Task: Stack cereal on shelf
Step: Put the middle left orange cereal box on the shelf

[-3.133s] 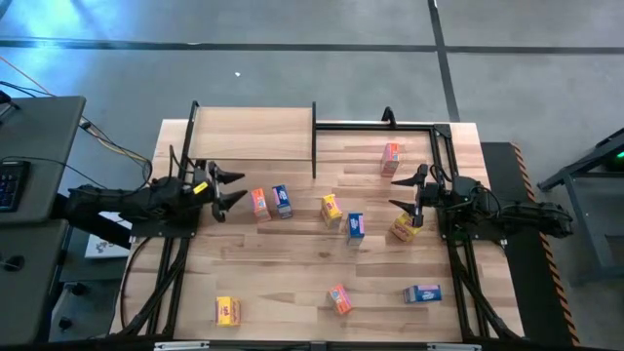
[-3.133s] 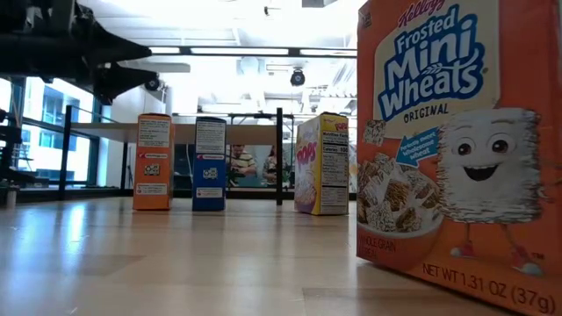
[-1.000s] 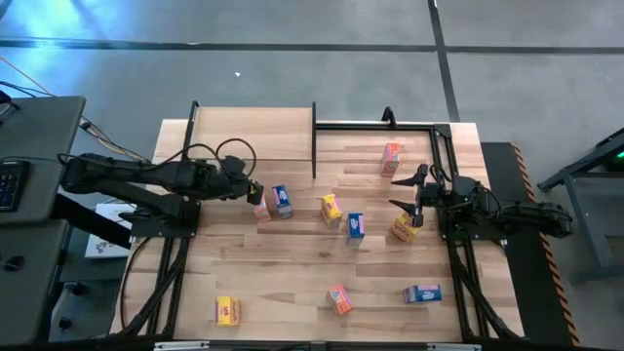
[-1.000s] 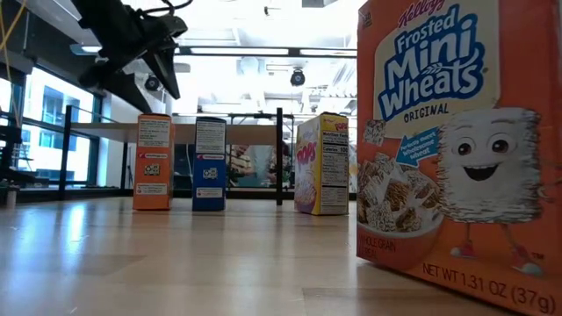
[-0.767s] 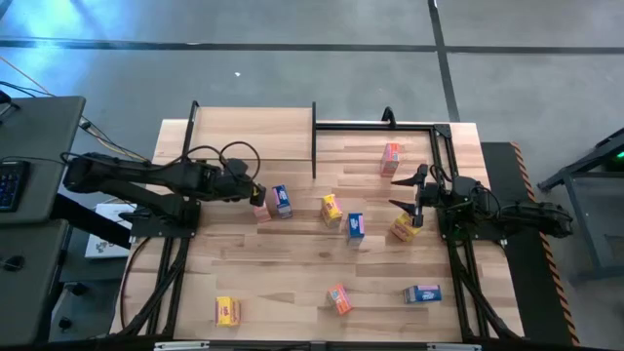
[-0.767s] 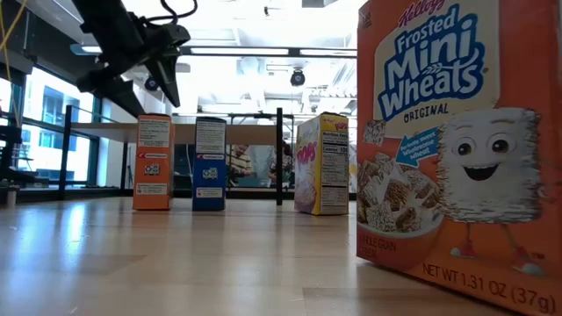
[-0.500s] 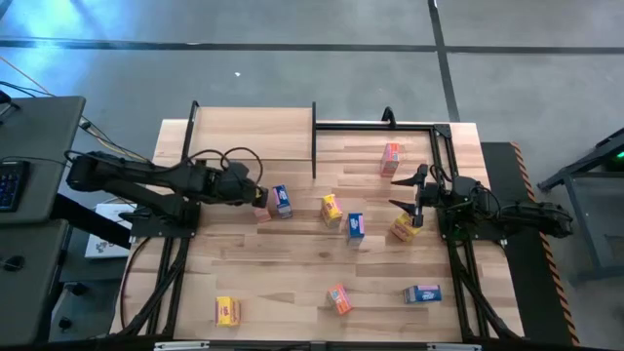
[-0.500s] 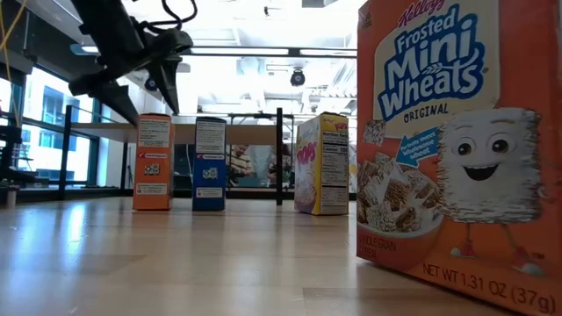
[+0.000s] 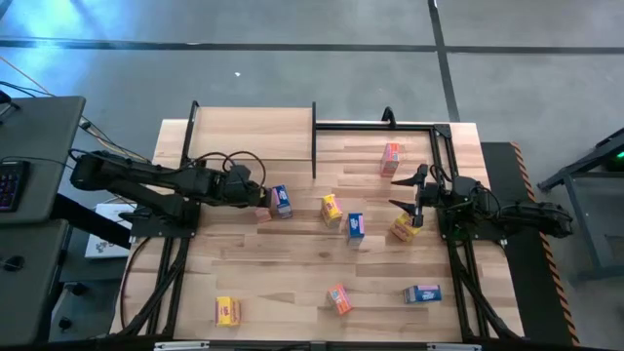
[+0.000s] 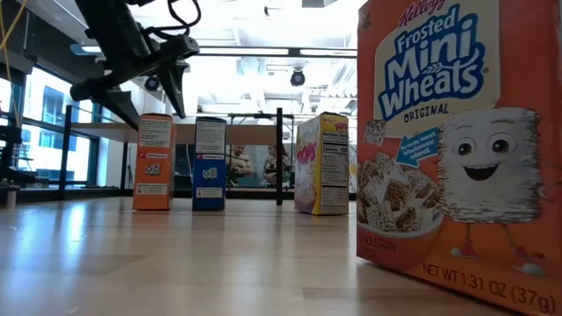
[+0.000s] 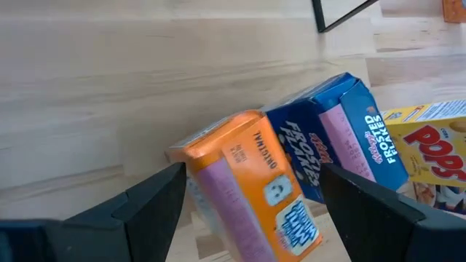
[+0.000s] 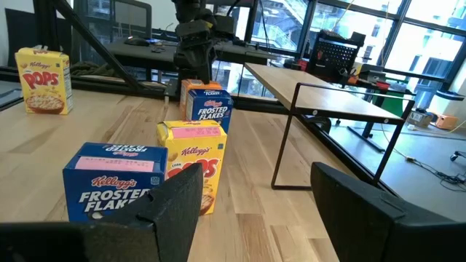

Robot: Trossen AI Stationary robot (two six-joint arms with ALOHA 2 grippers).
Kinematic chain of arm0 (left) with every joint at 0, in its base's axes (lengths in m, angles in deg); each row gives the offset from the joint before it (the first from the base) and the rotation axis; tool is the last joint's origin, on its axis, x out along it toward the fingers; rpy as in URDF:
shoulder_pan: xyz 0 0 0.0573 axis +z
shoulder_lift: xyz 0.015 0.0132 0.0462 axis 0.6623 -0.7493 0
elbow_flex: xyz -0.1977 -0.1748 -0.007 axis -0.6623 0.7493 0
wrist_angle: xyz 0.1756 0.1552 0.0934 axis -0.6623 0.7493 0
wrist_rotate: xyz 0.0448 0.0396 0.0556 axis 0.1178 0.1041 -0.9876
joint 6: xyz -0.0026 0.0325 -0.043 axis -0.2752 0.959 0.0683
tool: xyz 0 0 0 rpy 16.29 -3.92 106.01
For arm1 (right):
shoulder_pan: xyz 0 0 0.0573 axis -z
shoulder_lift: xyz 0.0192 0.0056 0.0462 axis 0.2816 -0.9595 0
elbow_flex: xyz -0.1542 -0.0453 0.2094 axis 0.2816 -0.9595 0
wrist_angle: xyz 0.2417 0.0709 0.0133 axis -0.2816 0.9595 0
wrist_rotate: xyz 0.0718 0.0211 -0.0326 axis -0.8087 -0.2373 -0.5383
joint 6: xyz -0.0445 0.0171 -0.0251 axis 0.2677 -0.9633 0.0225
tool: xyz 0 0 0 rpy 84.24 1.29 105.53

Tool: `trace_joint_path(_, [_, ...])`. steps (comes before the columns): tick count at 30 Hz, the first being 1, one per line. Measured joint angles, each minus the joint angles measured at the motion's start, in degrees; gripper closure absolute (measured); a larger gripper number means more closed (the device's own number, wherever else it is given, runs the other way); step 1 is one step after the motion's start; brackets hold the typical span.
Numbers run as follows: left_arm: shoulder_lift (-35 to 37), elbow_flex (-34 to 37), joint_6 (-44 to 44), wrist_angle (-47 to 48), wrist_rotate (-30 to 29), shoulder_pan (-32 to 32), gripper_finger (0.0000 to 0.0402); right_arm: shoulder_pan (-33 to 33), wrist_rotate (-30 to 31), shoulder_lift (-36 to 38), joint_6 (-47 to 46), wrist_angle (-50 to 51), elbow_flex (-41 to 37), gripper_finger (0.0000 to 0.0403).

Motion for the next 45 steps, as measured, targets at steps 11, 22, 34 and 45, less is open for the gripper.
trace_joint_path(11, [-3.04,0.02,-4.39,-0.54,1.52,0.0,0.0095,0.0,0.02,0.0,-0.02,-0.02,-0.02,0.0155])
trace_joint_path(22, [-3.35,0.02,-4.37,0.73,1.67,0.17,0.011,0.01,0.01,0.0,-0.01,0.0,-0.02,0.0155])
trace_joint_path(34, [-3.35,0.02,-3.85,1.33,1.68,0.2,0.0173,0.02,0.0,0.0,-0.02,-0.02,-0.02,0.0155])
trace_joint_path(45, [-3.35,0.02,-2.43,1.59,1.73,0.2,0.0216,0.02,0.01,0.0,-0.01,0.0,-0.01,0.0155])
